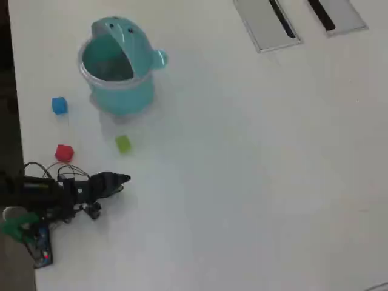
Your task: Grasp RGB lego blocks and put them in the bin one by one.
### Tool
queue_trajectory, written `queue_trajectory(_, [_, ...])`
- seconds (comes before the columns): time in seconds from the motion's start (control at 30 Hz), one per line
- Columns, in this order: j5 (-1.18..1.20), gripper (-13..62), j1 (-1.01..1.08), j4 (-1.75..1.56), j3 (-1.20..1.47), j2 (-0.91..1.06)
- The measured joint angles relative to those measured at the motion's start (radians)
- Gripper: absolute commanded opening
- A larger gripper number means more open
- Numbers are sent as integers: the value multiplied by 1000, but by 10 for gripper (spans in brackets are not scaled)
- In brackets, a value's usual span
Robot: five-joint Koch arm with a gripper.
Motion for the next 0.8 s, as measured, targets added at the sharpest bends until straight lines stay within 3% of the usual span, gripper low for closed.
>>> queue_trajectory(0.8, [0,337,-14,0,0,0])
